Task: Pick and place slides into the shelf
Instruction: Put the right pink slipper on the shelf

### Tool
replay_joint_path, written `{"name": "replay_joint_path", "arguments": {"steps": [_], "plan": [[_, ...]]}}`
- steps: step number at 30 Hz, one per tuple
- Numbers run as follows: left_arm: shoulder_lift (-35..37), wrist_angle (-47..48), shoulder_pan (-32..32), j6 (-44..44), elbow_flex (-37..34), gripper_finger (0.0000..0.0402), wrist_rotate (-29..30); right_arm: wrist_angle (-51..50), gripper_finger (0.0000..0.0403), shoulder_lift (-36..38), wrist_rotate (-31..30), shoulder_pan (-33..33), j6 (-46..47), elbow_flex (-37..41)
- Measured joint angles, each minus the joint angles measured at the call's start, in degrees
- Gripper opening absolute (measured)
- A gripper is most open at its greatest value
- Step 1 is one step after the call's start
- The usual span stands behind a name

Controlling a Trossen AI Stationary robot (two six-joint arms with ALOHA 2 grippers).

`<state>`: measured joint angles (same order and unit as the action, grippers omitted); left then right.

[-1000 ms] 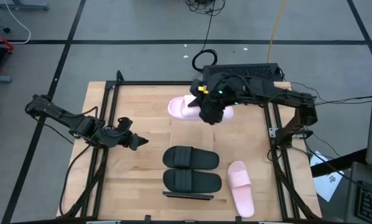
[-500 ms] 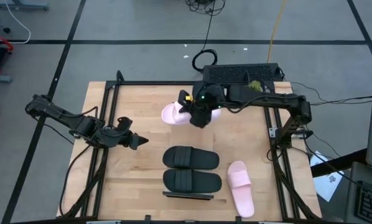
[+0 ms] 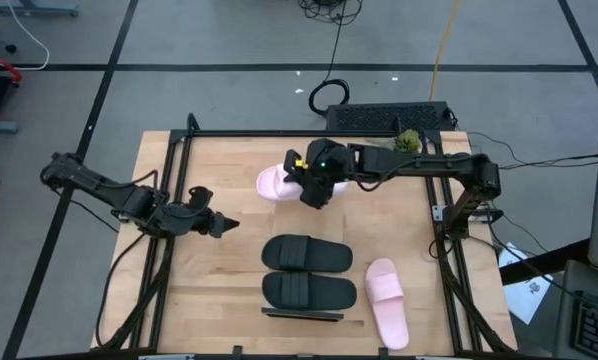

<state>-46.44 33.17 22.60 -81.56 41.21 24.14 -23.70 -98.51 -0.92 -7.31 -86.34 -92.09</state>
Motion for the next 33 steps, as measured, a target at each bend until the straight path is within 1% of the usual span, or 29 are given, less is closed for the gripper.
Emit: {"name": "replay_joint_path", "arguments": {"steps": [4, 11, 18, 26, 33], "plan": [[0.0, 0.0, -0.9, 0.3, 0.0, 0.0161, 0.0, 1.4, 0.0001, 0.1, -3.6, 0.0, 0.7, 1.2], [0.0, 0.0, -1.5, 0.4, 0.0, 0.0161, 0.0, 1.1, 0.0001, 0.1, -8.2, 1.0, 1.8, 1.3], [0.0, 0.0, -1.5, 0.3, 0.0, 0.0161, -0.1, -0.2, 0.0001, 0.1, -8.1, 1.4, 5.5, 1.5], [0.0, 0.0, -1.5, 0.3, 0.0, 0.0161, -0.1, -0.3, 0.0000, 0.1, -8.1, 1.4, 5.7, 4.2], [0.0, 0.0, -1.5, 0.1, 0.0, 0.0161, -0.1, 0.5, 0.0000, 0.1, -8.0, 1.0, 4.8, 4.4]]}}
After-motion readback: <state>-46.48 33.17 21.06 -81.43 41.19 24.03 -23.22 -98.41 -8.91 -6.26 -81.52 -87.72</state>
